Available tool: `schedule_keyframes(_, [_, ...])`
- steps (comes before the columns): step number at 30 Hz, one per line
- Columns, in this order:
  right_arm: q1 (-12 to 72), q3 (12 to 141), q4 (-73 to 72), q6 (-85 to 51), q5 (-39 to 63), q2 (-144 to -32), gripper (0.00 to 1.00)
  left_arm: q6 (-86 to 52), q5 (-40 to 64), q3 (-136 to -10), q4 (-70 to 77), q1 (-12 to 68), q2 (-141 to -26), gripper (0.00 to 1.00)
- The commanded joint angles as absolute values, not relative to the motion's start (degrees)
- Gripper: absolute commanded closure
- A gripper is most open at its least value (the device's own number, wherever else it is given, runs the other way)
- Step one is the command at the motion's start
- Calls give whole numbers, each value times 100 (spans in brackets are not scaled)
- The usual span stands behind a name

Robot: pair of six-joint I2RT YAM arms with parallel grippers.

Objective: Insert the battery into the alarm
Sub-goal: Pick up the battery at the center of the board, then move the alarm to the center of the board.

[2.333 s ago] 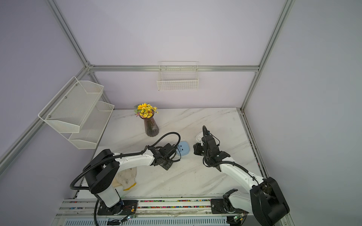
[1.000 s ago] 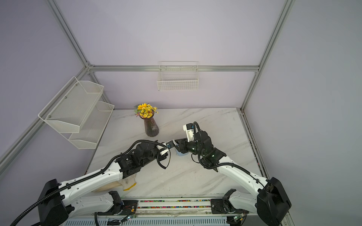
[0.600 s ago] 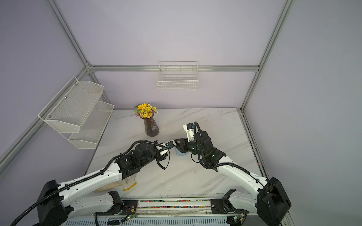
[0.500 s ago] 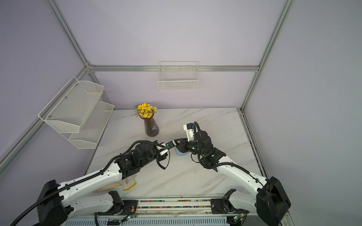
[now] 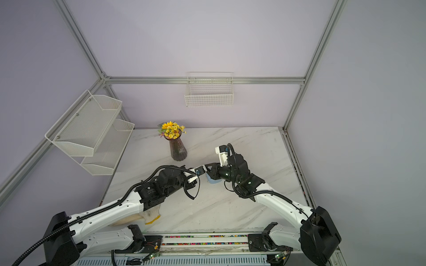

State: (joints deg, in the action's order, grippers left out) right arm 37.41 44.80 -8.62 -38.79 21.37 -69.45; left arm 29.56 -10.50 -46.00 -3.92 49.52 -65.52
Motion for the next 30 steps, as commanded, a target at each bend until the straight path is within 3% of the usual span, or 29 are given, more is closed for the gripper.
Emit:
schedule_keyframes(1, [3771, 4490, -900, -3864, 1893, -6974, 91, 2915, -883, -4619, -95, 4957, -6455, 78])
schedule_keyframes(4, [3771, 4433, -676, -3760, 1453, -6954, 93, 2497, -1059, -4520, 133, 4963, -6546, 45])
schedule_keyframes(6, [3771, 4410, -382, -3645, 986, -6969, 94, 2062, -1187, -4425, 362, 4963, -6574, 30])
schedule_keyframes(13, [3771, 4029, 21, -3608, -99, -7002, 95, 311, -660, -4479, 364, 4751, -6545, 0])
schedule_keyframes(18, [3771, 3712, 45, -3676, -252, -6924, 96, -1174, -79, -4894, 107, 4121, -7213, 1])
schedule_keyframes(25, [3771, 3267, 97, -3875, -569, -6606, 97, -2374, 778, -6942, -1551, 3825, -9472, 23])
schedule_keyframes(30, [3771, 3140, 206, -3977, -698, -6519, 98, -2742, 1061, -7710, -1708, 3723, -10566, 28])
